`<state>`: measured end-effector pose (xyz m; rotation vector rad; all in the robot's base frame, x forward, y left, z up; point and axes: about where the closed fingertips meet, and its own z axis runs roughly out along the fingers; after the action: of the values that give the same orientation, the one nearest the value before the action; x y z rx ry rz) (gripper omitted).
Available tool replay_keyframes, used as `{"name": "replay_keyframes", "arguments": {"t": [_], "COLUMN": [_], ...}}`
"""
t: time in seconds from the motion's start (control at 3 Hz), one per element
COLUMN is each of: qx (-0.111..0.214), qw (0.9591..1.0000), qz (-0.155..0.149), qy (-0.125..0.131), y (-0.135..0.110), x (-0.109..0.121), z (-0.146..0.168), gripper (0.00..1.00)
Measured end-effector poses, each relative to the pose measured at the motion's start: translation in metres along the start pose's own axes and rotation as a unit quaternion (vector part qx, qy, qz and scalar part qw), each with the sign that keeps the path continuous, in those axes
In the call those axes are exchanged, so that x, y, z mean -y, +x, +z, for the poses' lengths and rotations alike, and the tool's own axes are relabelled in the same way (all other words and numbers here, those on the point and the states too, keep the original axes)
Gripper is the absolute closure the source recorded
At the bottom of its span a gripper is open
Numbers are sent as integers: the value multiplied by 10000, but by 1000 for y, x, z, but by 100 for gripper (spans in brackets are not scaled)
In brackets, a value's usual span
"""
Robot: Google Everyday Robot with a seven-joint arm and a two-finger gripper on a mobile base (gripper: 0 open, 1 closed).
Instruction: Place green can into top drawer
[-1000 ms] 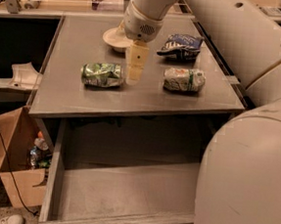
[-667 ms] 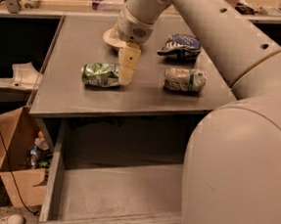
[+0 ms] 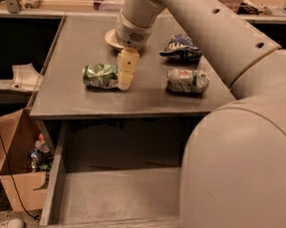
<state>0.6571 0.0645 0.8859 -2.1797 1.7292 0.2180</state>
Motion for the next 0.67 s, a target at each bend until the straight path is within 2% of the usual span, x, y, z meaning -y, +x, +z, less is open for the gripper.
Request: {"name": "replay_keyframes", "arguments": {"t": [0.33, 0.67], "qx": [-348, -358], "qw": [9994, 9994], "qz": [35, 34], "qy": [23, 29], "y": [-2, -2], "x": [1, 2], "z": [8, 8], "gripper": [0, 0]}}
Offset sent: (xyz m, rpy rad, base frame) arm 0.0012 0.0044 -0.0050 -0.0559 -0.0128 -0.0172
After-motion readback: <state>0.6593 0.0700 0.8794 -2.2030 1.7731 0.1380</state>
